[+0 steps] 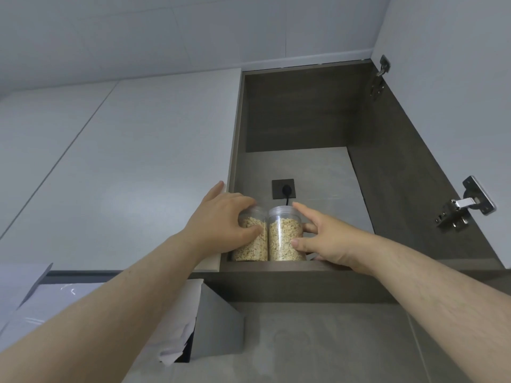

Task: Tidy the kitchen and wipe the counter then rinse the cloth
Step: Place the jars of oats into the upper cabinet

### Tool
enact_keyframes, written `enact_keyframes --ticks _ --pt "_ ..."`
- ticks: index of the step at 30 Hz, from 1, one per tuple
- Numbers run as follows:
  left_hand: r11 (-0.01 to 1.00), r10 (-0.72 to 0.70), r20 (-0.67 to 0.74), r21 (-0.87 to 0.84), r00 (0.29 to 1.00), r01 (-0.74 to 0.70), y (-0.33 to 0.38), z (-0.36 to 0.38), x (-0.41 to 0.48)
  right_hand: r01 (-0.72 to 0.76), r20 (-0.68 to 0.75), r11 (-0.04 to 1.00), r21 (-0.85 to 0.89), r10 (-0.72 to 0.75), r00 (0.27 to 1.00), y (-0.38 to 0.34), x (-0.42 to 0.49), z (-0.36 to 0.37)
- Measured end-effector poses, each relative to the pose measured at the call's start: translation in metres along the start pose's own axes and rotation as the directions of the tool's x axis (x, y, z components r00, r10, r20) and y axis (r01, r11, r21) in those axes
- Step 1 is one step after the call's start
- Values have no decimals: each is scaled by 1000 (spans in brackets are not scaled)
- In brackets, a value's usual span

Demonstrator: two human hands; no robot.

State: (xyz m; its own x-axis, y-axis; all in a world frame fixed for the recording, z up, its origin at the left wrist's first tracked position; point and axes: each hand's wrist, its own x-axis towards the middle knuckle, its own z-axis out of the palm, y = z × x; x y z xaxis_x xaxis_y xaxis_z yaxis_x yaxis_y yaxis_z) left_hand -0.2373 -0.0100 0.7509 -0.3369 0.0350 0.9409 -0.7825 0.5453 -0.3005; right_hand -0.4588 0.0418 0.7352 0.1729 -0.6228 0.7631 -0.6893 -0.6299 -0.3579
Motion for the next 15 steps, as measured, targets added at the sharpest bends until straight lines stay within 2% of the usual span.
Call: enact_keyframes --ticks 11,13,15 --pt "999 -9 -17 39 1000 9 3 0 -6 -11 -24 999 -29 11 1000 2 1 3" --pt "999 -33 -48 -16 998 32 5 -1 -9 -25 -45 999 -48 23 999 0 -2 5" --pt "982 -108 -53 -159 993 99 6 -3 -14 -38 -126 996 -78 28 992 -2 -5 9"
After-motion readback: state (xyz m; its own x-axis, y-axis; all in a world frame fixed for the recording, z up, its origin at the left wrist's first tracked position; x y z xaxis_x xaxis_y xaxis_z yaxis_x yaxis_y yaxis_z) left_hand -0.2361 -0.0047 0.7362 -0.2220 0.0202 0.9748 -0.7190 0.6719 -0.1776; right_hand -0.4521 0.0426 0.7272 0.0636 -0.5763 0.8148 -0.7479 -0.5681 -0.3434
